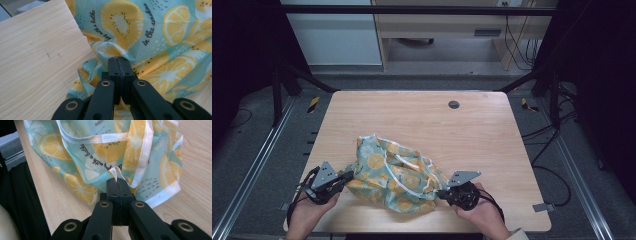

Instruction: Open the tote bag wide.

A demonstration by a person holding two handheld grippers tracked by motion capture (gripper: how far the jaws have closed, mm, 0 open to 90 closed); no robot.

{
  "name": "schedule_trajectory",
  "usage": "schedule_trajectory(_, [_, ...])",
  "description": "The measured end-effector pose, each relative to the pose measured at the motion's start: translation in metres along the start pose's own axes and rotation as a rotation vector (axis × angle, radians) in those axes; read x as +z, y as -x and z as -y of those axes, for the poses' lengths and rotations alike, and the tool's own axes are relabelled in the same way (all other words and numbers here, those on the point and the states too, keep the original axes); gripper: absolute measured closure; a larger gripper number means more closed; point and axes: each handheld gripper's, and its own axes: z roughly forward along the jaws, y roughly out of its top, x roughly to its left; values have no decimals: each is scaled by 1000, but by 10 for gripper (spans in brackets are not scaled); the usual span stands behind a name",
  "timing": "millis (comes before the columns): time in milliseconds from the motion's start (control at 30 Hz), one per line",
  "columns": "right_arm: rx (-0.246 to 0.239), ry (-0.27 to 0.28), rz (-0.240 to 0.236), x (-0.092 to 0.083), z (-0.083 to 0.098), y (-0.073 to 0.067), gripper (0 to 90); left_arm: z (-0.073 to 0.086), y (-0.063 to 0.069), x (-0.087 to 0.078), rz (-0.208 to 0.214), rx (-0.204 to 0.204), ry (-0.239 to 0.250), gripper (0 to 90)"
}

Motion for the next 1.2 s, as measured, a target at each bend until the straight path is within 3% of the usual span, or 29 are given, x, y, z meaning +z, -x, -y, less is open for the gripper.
schedule_trajectory(300, [3, -9, -1, 1, 1, 3, 900, 3, 3, 16, 34, 48, -85, 900])
schedule_trajectory(767, [-21, -51, -23, 7, 2, -1, 900, 7, 2, 27, 38, 63, -148, 900])
schedule_trajectory(1200, [-43, -79, -38, 11, 2, -6, 900, 9, 0, 35, 17, 79, -191, 900])
